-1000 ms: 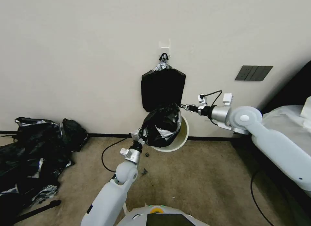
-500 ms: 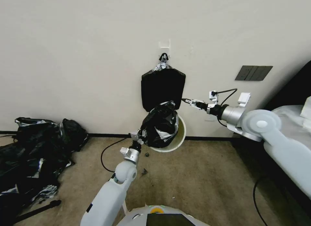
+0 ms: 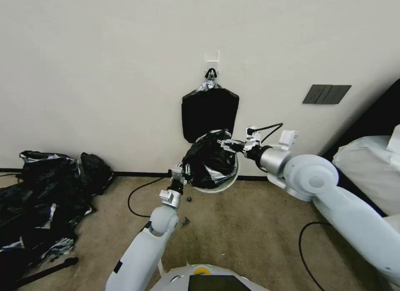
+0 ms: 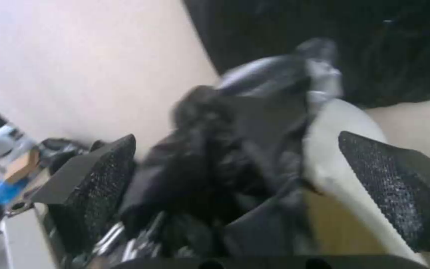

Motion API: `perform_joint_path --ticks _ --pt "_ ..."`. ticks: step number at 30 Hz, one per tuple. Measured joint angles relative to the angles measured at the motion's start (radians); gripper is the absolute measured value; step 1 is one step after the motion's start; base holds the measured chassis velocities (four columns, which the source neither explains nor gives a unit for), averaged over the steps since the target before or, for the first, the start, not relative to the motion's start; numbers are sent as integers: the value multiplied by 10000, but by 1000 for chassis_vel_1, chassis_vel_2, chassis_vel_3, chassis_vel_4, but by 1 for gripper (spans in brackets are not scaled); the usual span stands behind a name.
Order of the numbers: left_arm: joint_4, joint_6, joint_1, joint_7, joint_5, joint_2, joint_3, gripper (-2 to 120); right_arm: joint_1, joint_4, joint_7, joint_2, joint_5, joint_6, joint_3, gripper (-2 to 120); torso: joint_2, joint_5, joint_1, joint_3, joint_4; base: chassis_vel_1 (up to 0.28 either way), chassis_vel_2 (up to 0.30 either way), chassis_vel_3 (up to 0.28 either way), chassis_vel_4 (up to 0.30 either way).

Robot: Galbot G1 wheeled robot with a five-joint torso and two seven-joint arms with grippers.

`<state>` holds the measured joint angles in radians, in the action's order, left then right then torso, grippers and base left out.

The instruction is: Place a trash bag onto the trash bin.

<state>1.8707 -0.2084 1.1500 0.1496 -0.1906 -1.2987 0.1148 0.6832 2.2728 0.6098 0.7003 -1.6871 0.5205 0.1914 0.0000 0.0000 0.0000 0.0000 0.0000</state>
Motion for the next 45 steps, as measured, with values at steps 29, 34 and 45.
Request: perform_joint_path --ticks 29,34,45 --pt "180 404 98 -186 -2315 228 79 1 230 -616 -124 -347 117 -152 274 5 0 0 -1 1 0 0 0 0 0" --pt "217 435 134 -360 -3256 214 174 1 359 -976 -391 -501 197 -133 409 6 0 1 0 1 0 0 0 0 0" --pt "163 593 86 -507 -4840 113 338 1 1177 -1125 -873 -752 195 -68 1255 6 0 0 0 1 -1 0 0 0 0"
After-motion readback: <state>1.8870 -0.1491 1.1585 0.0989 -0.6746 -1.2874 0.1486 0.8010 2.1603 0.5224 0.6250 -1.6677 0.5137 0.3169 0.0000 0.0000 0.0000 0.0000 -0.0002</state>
